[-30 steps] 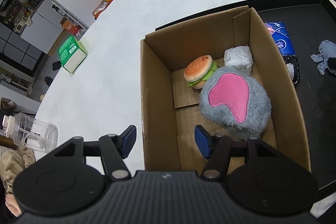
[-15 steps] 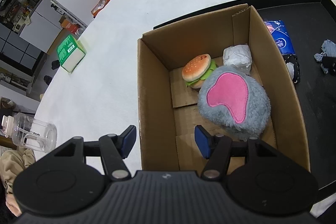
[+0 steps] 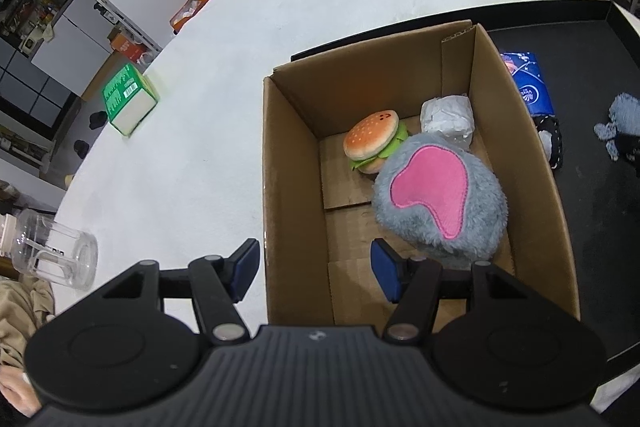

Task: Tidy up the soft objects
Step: 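Move the right gripper to the blue denim plush and grasp it, then carry the denim plush with the right gripper and drop it into the box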

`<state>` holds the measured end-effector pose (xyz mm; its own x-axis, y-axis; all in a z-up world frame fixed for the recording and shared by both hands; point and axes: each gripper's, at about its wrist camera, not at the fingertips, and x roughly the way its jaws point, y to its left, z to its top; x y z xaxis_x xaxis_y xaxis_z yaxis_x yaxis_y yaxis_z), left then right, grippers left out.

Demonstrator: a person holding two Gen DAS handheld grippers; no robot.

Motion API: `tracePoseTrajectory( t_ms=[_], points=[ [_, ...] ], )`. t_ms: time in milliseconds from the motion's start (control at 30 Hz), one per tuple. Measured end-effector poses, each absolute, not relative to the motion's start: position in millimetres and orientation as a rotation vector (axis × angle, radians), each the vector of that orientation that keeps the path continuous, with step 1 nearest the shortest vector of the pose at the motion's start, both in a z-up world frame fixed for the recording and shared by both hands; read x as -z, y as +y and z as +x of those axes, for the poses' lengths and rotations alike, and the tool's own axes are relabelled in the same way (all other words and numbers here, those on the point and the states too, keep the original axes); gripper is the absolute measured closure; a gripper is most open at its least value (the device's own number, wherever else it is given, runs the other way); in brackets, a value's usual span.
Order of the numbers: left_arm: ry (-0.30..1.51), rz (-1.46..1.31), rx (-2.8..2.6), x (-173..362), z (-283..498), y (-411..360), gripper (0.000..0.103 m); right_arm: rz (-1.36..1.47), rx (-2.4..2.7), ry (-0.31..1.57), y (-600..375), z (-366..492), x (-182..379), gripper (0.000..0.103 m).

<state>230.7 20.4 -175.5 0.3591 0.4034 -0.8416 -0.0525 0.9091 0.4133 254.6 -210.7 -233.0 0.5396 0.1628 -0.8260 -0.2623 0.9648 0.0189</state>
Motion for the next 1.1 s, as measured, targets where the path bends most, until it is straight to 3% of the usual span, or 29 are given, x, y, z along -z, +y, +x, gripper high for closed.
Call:
tracePoseTrajectory(
  t_ms=[1100],
  points=[
    [1.092, 0.025, -0.194, 150, 200, 69, 0.043, -0.136, -0.264, 0.868, -173, 207, 141, 0.065]
  ],
)
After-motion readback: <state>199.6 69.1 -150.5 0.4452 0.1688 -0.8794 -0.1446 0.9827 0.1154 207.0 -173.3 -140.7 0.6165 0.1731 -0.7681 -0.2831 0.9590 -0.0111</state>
